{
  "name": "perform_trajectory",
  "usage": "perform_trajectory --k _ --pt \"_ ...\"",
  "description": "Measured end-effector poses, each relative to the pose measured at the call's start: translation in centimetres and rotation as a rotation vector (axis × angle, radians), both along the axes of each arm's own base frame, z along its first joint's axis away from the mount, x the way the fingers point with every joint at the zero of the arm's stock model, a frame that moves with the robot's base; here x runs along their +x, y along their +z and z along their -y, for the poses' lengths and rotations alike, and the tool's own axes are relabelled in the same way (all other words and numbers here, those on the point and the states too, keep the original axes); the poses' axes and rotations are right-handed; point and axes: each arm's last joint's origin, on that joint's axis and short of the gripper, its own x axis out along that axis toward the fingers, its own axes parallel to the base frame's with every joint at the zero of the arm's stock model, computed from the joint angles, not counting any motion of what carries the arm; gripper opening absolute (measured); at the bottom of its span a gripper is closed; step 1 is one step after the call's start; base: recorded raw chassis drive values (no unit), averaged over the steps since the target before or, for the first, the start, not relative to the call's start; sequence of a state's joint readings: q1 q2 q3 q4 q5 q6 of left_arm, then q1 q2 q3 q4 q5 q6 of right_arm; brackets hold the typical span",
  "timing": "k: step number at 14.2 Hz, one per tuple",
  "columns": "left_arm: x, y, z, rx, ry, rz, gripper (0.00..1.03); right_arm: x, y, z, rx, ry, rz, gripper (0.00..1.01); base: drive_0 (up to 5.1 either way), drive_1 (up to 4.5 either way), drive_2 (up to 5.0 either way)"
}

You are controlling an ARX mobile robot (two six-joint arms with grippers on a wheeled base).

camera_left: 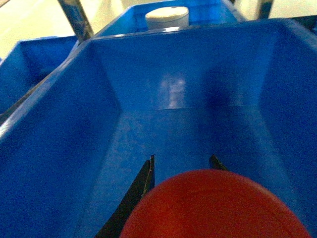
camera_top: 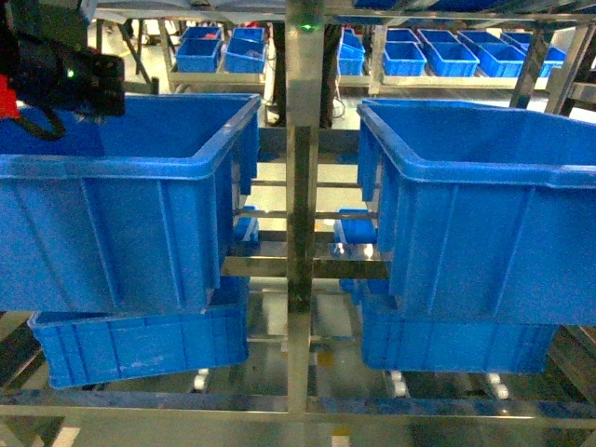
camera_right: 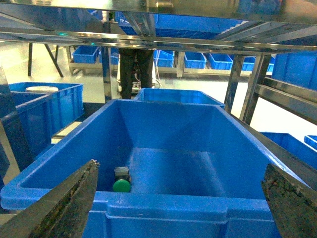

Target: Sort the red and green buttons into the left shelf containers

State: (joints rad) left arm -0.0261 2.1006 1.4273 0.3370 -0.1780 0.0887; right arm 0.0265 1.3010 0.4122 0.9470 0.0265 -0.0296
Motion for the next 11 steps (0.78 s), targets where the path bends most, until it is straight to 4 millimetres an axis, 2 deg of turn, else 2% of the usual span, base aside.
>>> perform_trajectory --k 2,3,4,5,6,8,9,11 --pt "0.4 -1.4 -1.8 0.029 0.035 -0.032 0.26 0.0 0.0 0.0 0.000 0.000 0.000 0.98 0.0 0.00 0.0" --pt "0.5 -1.3 -2.1 0.042 0.052 -0.022 0.26 0.0 0.0 0.0 0.000 0.000 0.000 0.98 0.0 0.00 0.0" --pt "0.4 -0.8 -2.0 0.040 0.038 0.002 0.37 0.0 0.0 0.0 0.000 0.000 0.000 0.98 0.0 0.00 0.0" --pt "-0.4 -0.3 -2.0 0.013 0.020 0.002 0.50 0.0 0.0 0.0 0.000 0.000 0.000 0.98 0.0 0.00 0.0" --pt "-2.2 0.5 -1.9 -0.038 0.000 -0.003 0.63 0.0 0.0 0.0 0.000 0.000 0.000 0.98 0.0 0.00 0.0" --pt "-6.4 3.8 -2.2 -0.139 -0.016 0.063 0.88 0.0 0.0 0.0 0.000 0.000 0.000 0.98 0.0 0.00 0.0" --pt "-9.0 5.2 -3.1 -0.181 -0.017 0.086 1.00 0.0 0.0 0.0 0.000 0.000 0.000 0.98 0.0 0.00 0.0" --pt "-14.7 5.3 -4.8 -0.242 -0.017 0.028 0.98 0.0 0.0 0.0 0.000 0.000 0.000 0.98 0.0 0.00 0.0"
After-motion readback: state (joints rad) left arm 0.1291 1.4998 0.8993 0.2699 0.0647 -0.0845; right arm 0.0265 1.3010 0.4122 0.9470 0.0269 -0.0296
